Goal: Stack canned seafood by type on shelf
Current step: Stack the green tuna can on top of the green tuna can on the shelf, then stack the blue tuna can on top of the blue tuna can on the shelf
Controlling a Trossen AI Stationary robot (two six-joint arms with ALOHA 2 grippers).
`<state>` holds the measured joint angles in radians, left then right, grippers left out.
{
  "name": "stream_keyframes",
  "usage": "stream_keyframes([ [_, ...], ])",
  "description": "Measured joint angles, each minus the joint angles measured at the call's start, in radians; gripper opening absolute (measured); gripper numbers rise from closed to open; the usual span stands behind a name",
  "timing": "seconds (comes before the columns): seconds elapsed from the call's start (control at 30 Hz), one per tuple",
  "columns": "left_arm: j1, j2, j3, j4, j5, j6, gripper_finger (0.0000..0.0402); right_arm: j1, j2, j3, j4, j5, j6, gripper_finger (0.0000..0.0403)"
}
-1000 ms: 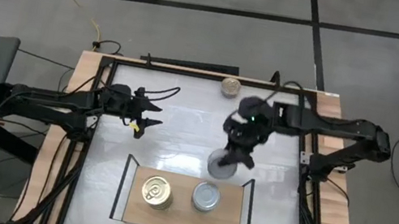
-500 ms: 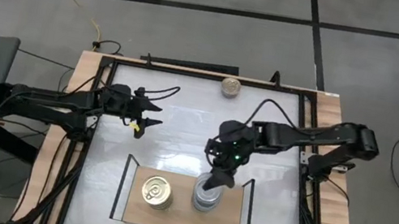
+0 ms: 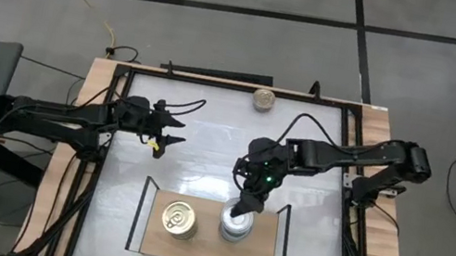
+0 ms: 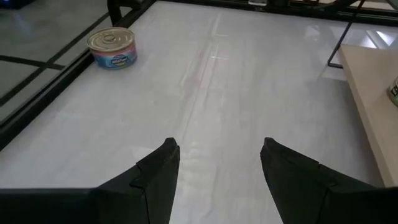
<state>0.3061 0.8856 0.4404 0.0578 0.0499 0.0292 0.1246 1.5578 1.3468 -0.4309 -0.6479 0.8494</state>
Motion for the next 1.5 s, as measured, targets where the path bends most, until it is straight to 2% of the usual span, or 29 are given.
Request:
stream_keyframes([
  [0.2, 0.0, 0.0, 0.0, 0.0, 0.024, 0.0, 0.0215, 0.007, 0.0, 0.0, -0.003, 0.003, 0.002, 0.0255],
  [0.53, 0.0, 0.0, 0.0, 0.0, 0.024, 0.0, 0.0215, 0.013, -0.001, 0.059, -0.099, -0.019, 0.104, 0.0258],
  [0.83, 0.0, 0.0, 0.0, 0.0, 0.023, 0.001, 0.0215, 0.008, -0.001, 0.105, -0.178, 0.045, 0.063, 0.0258],
  [1.5, 0.0, 0.0, 0.0, 0.001, 0.023, -0.001, 0.0215, 0.01, 0.001, 0.105, -0.196, 0.162, 0.05, 0.0258],
])
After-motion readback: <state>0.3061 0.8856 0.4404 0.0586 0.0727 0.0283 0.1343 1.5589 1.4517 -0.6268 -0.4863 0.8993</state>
